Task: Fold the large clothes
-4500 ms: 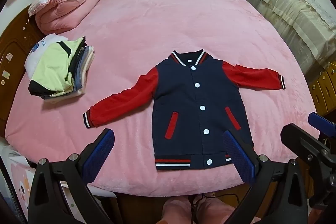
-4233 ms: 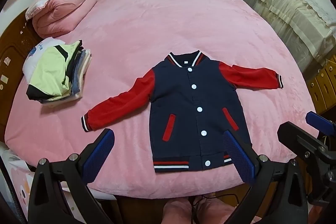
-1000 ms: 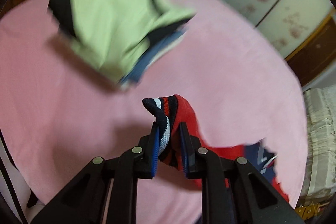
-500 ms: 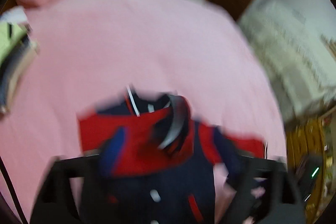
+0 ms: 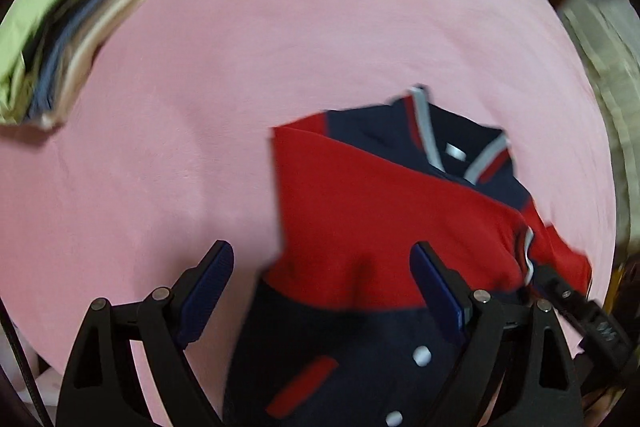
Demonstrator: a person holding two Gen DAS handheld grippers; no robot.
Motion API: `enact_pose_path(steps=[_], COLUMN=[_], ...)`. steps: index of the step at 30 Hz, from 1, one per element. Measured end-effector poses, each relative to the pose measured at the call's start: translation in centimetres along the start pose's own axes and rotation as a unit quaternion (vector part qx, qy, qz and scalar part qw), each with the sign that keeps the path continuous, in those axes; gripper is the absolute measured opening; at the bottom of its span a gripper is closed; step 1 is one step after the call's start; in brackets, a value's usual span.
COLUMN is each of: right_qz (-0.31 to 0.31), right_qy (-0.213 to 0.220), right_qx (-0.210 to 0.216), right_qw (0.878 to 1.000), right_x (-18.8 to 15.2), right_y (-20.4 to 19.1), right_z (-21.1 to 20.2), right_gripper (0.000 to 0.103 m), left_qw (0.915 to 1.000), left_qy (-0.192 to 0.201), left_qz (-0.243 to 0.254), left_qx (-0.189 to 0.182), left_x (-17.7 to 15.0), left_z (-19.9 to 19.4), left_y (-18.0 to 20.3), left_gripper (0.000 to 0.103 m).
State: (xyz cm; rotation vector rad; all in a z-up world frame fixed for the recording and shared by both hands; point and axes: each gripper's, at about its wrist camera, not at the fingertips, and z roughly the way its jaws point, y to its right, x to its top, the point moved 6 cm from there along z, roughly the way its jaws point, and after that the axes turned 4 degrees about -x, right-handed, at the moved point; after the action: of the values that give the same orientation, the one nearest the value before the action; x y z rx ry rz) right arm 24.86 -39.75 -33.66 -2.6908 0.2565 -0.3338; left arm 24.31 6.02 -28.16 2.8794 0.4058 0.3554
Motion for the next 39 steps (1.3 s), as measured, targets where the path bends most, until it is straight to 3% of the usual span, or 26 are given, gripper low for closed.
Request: enact_pose_path(steps=[2, 3, 4, 5, 6, 8, 10, 12, 14, 17, 21, 24, 25, 26, 27, 29, 32, 34, 36, 39], right_qz=[0.007, 0.013, 0.022, 0.033, 0.043, 0.046, 0.029, 0.02, 0.02, 0.021, 0.055, 0.058, 0.053, 0.049, 0.049, 0.048, 0.042, 0.051, 0.066, 0.096], right_qy=[0.0, 0.004, 0.002, -0.006, -0.017, -0.03, -0.027, -0.032, -0.035, -0.04, -0.008, -0.007, -0.013, -0.02, -0.025, -0.033, -0.024, -0.015, -0.007, 0.001], right_qx=[-0.034, -0.037, -0.029, -0.014, -0.005, 0.0, -0.009, -0.026, -0.043, -0.061, -0.037, -0.044, -0.049, -0.054, -0.058, -0.068, -0.094, -0.111, -0.137, -0.134], right_qw=[0.999, 0.999, 0.999, 0.999, 0.999, 0.998, 0.999, 0.999, 0.998, 0.997, 0.998, 0.997, 0.997, 0.997, 0.997, 0.996, 0.994, 0.992, 0.988, 0.986], right_x=[0.2, 0.5, 0.6, 0.6, 0.5, -0.1, -0.9, -1.7, -2.1, -2.8, -2.1, -1.1, -0.9, -0.8, -0.8, -0.9, -1.0, -1.1, -1.2, -1.4], right_y=[0.0, 0.2, 0.4, 0.6, 0.9, 1.3, 1.5, 1.8, 2.5, 3.1, 3.1, 2.5, 2.3, 2.1, 1.8, 1.6, 1.0, 1.2, 1.6, 2.0], right_z=[1.1, 1.6, 1.9, 2.3, 2.6, 2.6, 1.6, 0.9, 0.6, 0.5, -0.6, -0.3, 0.1, 0.6, 1.0, 1.5, 1.5, 1.2, 0.9, 0.9], right_gripper=[0.049, 0.033, 0.009, 0.001, 0.0, 0.0, 0.0, 0.0, 0.0, 0.0, 0.0, 0.007, 0.015, 0.019, 0.025, 0.034, 0.036, 0.036, 0.038, 0.042], left_qw=[0.9996, 0.9994, 0.999, 0.9984, 0.9977, 0.9962, 0.9958, 0.9952, 0.9922, 0.9931, 0.9941, 0.9956, 0.9969, 0.9978, 0.9983, 0.998, 0.995, 0.9914, 0.9912, 0.9922], left_qy=[-0.006, -0.009, -0.018, -0.03, -0.043, -0.053, -0.036, -0.028, -0.032, -0.013, 0.068, 0.042, 0.02, 0.001, -0.016, -0.032, -0.039, -0.052, -0.063, -0.047], left_qz=[-0.025, -0.032, -0.041, -0.046, -0.051, -0.056, -0.053, -0.047, -0.051, -0.05, -0.013, -0.009, -0.009, -0.009, -0.008, -0.001, 0.009, 0.011, 0.014, 0.025], left_qx=[-0.011, -0.012, -0.012, -0.008, -0.013, -0.041, -0.065, -0.081, -0.109, -0.105, -0.084, -0.083, -0.076, -0.066, -0.056, -0.054, -0.092, -0.12, -0.116, -0.113], left_x=[1.3, 1.7, 2.2, 2.5, 2.6, 2.9, 3.4, 3.8, 4.1, 4.9, 7.1, 7.9, 7.5, 7.1, 6.5, 5.2, 4.3, 3.9, 4.1, 5.1], left_z=[2.1, 2.9, 4.2, 5.3, 6.2, 7.4, 7.6, 7.5, 7.5, 6.8, 3.8, 4.3, 4.7, 4.9, 5.2, 5.5, 5.7, 6.0, 6.9, 7.3], left_y=[-1.7, -2.7, -3.6, -4.2, -4.4, -4.4, -4.1, -3.7, -3.2, -3.1, -3.4, -4.3, -4.6, -4.8, -5.1, -5.0, -5.0, -4.4, -3.6, -2.3], left_gripper=[0.084, 0.084, 0.084, 0.084, 0.084, 0.084, 0.072, 0.037, 0.009, 0.005, 0.004, 0.005, 0.008, 0.021, 0.045, 0.071, 0.071, 0.056, 0.004, 0.003])
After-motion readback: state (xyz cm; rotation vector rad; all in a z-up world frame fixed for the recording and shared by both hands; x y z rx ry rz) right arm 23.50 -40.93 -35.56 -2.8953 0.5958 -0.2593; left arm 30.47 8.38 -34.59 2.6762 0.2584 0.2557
